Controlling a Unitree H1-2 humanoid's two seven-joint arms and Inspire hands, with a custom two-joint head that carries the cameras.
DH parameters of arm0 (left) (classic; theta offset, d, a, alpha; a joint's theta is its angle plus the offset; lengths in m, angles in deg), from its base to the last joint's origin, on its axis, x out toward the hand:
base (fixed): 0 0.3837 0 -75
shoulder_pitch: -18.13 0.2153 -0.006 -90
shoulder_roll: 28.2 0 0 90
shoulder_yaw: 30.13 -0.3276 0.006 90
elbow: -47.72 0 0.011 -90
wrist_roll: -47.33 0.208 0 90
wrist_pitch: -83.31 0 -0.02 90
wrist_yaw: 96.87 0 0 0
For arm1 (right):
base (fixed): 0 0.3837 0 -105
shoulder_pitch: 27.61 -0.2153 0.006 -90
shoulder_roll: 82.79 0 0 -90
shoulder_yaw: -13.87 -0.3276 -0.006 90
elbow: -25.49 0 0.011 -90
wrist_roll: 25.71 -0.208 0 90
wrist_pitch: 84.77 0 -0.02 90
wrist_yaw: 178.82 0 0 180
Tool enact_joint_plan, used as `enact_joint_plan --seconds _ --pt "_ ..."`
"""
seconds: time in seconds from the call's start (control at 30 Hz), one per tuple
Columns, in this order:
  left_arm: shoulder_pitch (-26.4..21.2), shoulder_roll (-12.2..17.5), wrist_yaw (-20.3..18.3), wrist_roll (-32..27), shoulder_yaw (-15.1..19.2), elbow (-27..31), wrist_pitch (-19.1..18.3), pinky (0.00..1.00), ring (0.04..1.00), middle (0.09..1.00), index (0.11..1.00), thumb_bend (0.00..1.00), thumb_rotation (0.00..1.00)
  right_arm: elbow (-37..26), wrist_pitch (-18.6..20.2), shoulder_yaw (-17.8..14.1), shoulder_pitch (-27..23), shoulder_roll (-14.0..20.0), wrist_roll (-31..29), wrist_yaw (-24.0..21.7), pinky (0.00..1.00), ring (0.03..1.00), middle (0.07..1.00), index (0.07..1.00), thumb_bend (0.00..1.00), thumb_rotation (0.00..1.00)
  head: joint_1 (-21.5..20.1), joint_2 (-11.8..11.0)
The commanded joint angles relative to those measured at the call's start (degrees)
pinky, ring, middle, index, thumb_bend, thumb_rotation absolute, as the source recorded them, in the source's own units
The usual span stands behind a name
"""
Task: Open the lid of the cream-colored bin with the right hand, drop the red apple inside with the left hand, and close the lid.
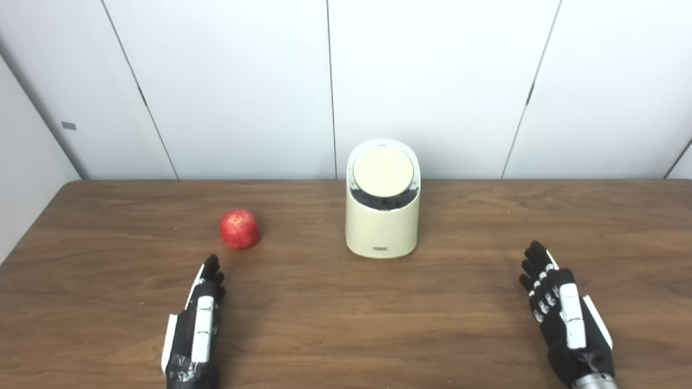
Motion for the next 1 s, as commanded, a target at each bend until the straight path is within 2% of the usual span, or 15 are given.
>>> enact_joint_plan --seconds 0.0,0.1,0.23,0.47,0.57,0.73,0.87,0.97 --pt "0.5 0.0 -0.4 -0.1 -0.2 0.3 1.3 1.00 0.980 0.986 0.974 0.59 0.88 -1.2 -2.6 -0.3 -1.1 0.5 -0.1 -0.1 1.00 0.993 0.981 0.954 0.57 0.93 0.0 0.0" --pt "0.7 -0.1 -0.3 0.1 -0.2 0.5 1.2 1.00 0.981 0.987 0.972 0.58 0.88 -1.4 -2.9 -0.1 -1.0 0.3 0.2 -0.1 1.00 0.981 0.973 0.949 0.55 0.87 -0.6 -0.4" --pt "1.1 -0.2 -0.4 0.6 -0.5 0.2 1.9 1.00 0.984 0.989 0.975 0.56 0.89 -1.7 -2.7 0.1 -0.5 0.4 0.2 -0.3 1.00 0.982 0.970 0.937 0.60 0.77 -0.6 -2.0" --pt "1.6 -0.3 -0.6 0.9 -0.9 -0.4 3.5 1.00 0.991 0.992 0.980 0.51 0.90 -2.0 -2.4 0.3 -0.5 0.3 1.0 0.1 1.00 0.991 0.977 0.949 0.60 0.74 -1.8 -5.0" --pt "1.8 -0.4 -0.4 1.5 -1.1 -0.4 3.7 1.00 0.991 0.994 0.983 0.50 0.88 -2.1 -1.9 0.4 -1.1 0.0 1.1 0.5 1.00 0.991 0.978 0.947 0.59 0.63 -2.2 -6.2" --pt "2.2 -0.9 -0.2 1.8 -1.2 -0.2 4.0 1.00 0.997 1.000 0.988 0.46 0.88 -3.0 -1.1 2.1 -4.7 0.5 8.8 3.0 0.93 0.956 0.957 0.937 0.60 0.56 -1.9 -6.7" --pt "2.4 -1.1 -0.2 2.0 -1.3 -0.2 4.1 1.00 0.989 0.996 0.984 0.45 0.87 -3.6 0.7 3.5 -9.1 0.2 13.1 4.7 0.88 0.949 0.945 0.925 0.72 0.56 -1.7 -6.7" --pt "2.5 -1.0 -0.3 2.1 -1.4 -0.4 4.7 1.00 0.995 1.000 0.990 0.45 0.88 -3.4 2.1 4.8 -13.3 0.0 18.5 6.6 0.91 0.937 0.928 0.908 0.81 0.58 -1.7 -6.7"
